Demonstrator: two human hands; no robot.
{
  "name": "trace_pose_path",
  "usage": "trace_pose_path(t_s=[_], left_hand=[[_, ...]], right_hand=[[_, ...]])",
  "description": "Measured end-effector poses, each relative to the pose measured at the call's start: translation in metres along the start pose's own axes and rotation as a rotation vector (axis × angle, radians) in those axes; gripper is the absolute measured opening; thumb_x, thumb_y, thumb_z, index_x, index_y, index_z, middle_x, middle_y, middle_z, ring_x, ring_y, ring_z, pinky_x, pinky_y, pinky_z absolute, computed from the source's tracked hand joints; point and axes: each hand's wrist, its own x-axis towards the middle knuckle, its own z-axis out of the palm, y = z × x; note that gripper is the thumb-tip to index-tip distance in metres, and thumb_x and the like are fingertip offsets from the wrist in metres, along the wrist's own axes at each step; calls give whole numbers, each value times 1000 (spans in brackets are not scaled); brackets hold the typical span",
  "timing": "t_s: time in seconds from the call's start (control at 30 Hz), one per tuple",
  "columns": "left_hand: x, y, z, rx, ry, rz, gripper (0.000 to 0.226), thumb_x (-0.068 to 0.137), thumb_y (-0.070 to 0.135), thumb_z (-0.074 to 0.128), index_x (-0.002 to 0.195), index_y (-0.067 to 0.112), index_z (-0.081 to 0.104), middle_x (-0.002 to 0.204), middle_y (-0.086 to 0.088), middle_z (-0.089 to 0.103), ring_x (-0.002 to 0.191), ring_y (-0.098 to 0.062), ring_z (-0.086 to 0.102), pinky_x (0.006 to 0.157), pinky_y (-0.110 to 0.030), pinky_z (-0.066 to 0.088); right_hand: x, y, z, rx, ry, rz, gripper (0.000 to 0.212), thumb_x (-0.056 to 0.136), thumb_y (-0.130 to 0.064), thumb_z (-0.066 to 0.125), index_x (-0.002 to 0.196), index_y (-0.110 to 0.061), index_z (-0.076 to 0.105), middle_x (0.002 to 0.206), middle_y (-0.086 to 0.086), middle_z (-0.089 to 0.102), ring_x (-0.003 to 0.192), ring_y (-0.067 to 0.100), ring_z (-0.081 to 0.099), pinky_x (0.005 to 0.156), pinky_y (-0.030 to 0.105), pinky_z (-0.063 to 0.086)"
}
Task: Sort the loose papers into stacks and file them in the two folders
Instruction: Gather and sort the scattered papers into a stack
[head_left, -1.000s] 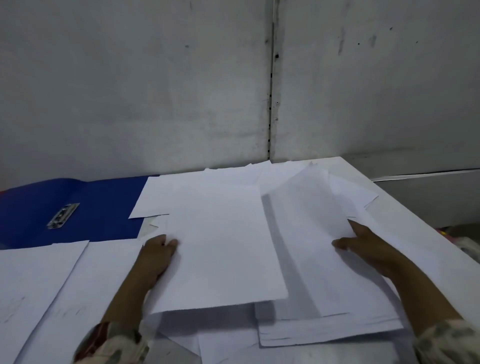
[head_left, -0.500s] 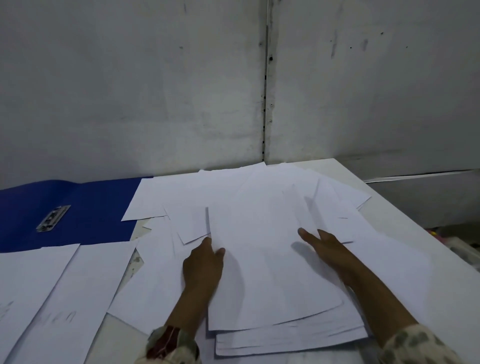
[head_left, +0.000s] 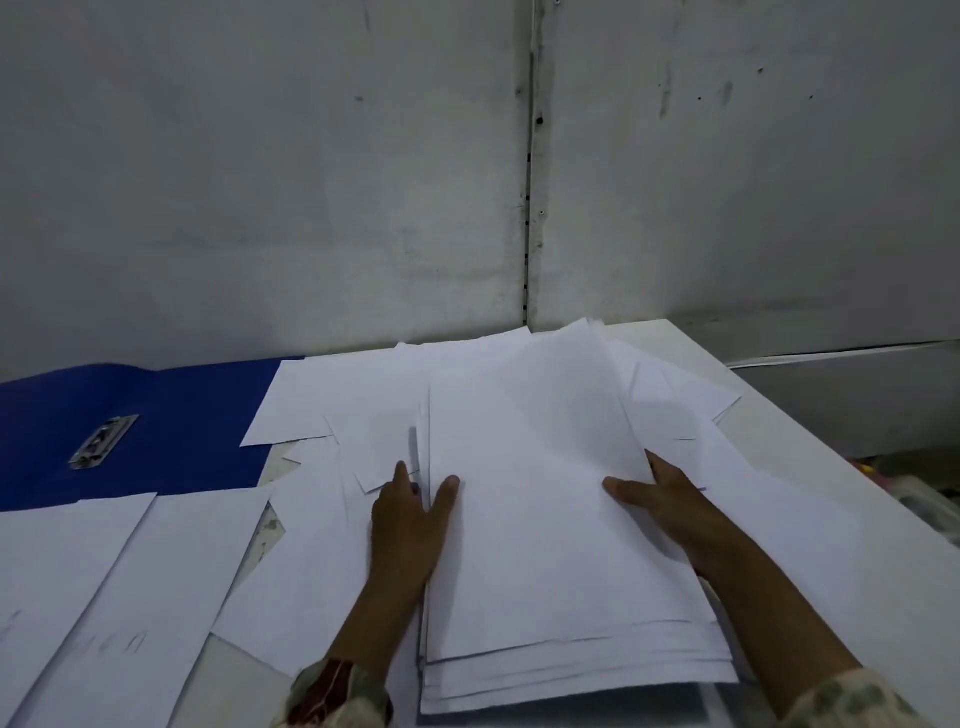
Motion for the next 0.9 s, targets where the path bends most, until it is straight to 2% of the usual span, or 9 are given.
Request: trace_pose_path(t_s=[0.13,0.23,0.37,0.47,0.57,0.67,0.73,0.83,0.9], left_hand=[[-1,15,-16,-396,-95,-148,38,86,38,60,113,10,61,97,-2,66,81,-14,60,66,-23,46],[-1,17,-26,-493,-242,-190,30,86,30,62,111,13,60,92,0,66,81,-13,62,64,-21,48],[2,9,-33,-382,-230,-123,37,86,19,63,120,7,55,88,0,62,77,-12,60,59,-21,47],[6,2,-39,-287,-190,-63,38,88,15,60,124,6,51,94,-5,59,75,-12,56,60,-23,45],[12,-6,-47,-227,-146,-29,43,89,14,58,129,4,46,104,-10,56,86,-23,54,75,-31,45],[17,-12,-54,-181,-124,-34,49,89,17,57,134,5,40,116,-14,55,100,-29,52,87,-39,46],[19,-13,-56,-144,-118,-35,51,89,18,57,135,5,39,124,-17,53,109,-34,52,93,-44,44],[19,-13,-54,-84,-109,-44,54,90,17,56,137,3,35,134,-17,47,121,-36,46,101,-43,38],[18,-13,-53,-38,-100,-45,54,90,16,55,138,1,33,137,-18,45,125,-36,43,105,-43,35]], right_hand=[[0,-4,5,58,-16,-24,23,89,-4,56,105,-21,52,91,-10,62,81,4,58,56,8,49],[2,1,12,74,-34,-28,25,86,-5,60,107,-19,55,94,-8,65,83,6,62,60,11,52],[5,6,27,9,-55,-57,32,79,-9,71,108,-16,59,93,-8,68,75,0,67,58,10,51],[11,5,37,-59,20,-20,27,80,-18,71,103,-15,58,83,-5,65,72,6,62,54,11,48],[21,4,37,-161,93,13,25,85,-22,66,107,-15,57,71,2,60,61,12,56,52,17,42],[30,6,30,-223,206,15,28,85,-16,65,111,-7,59,72,7,64,55,14,56,50,19,43],[36,10,24,-331,335,-5,32,85,-15,64,115,-5,58,80,6,63,64,16,56,56,23,44],[45,15,19,-624,482,2,49,86,-29,62,128,-9,49,121,11,58,109,27,50,87,33,42],[54,18,19,-774,467,71,63,86,-42,59,137,-11,38,136,9,50,128,31,36,102,39,33]])
